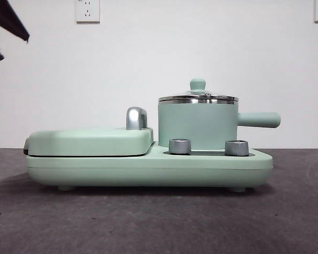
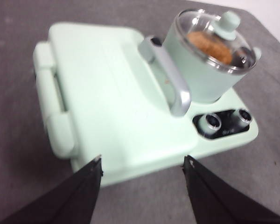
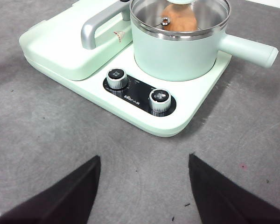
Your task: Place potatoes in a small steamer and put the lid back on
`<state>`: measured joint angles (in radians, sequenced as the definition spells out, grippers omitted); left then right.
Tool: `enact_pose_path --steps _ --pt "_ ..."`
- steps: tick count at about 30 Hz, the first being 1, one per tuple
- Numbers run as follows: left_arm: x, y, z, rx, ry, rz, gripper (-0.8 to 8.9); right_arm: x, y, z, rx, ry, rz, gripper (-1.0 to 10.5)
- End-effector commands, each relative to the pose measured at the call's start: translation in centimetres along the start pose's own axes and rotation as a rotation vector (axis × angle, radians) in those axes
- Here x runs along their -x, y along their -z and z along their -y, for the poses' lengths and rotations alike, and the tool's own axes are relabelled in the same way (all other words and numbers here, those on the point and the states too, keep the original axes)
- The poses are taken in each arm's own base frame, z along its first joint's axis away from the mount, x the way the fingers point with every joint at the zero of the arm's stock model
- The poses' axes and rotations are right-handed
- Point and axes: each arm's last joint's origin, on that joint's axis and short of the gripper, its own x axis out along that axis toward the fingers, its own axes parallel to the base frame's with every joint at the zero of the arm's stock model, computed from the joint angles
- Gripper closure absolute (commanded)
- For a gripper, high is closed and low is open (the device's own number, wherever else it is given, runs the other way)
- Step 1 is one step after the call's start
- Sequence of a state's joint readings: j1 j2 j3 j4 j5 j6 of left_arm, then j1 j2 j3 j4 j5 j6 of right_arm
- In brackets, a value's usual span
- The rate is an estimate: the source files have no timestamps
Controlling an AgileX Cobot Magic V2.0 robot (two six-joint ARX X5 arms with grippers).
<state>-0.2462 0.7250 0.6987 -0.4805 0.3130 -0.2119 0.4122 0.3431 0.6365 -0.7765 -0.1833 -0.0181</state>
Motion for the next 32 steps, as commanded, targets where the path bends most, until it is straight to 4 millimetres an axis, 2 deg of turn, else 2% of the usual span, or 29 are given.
enact_pose_path --steps 1,4,5,6,7,23,25,26,28,32 --pt "0.2 0.1 0.1 0.026 -0.001 -0.022 5.37 0.1 -0.3 -0.1 -0.003 -0.006 0.025 6.5" --pt "0.2 0.3 0.1 0.031 -0.005 -0.038 5.49 0.1 -0.4 -0.1 -0.003 -0.007 0.031 6.8" --pt "0.3 0.4 0.1 0.032 -0.004 -0.042 6.37 0.1 -0.4 -0.1 -0.003 -0.012 0.029 8.1" --pt "0.3 0.4 0.1 0.035 0.0 -0.048 8.46 0.1 -0.3 -0.1 -0.003 -0.016 0.024 9.8" --pt "0.4 0.4 0.1 0.038 0.001 -0.047 7.89 0.1 -0.3 -0.1 -0.002 -0.013 0.024 9.1" --pt "0.5 0.5 0.1 0.034 0.001 -0.046 8.07 0.1 -0.5 -0.1 0.001 -0.012 0.039 9.3" --pt "0.7 0.5 0.2 -0.02 0.001 -0.041 8.08 0.1 -0.5 -0.1 0.001 -0.011 0.039 9.3" --pt "1.0 0.6 0.2 -0.107 -0.014 -0.016 8.07 0.1 -0.5 -0.1 0.001 -0.011 0.039 9.3" --pt "1.3 1.0 0.0 -0.125 -0.024 0.057 8.07 0.1 -0.5 -0.1 0.001 -0.012 0.039 9.3" --pt "1.2 4.6 -2.1 -0.11 -0.132 0.242 8.07 0.1 -0.5 -0.1 0.001 -0.011 0.039 9.3"
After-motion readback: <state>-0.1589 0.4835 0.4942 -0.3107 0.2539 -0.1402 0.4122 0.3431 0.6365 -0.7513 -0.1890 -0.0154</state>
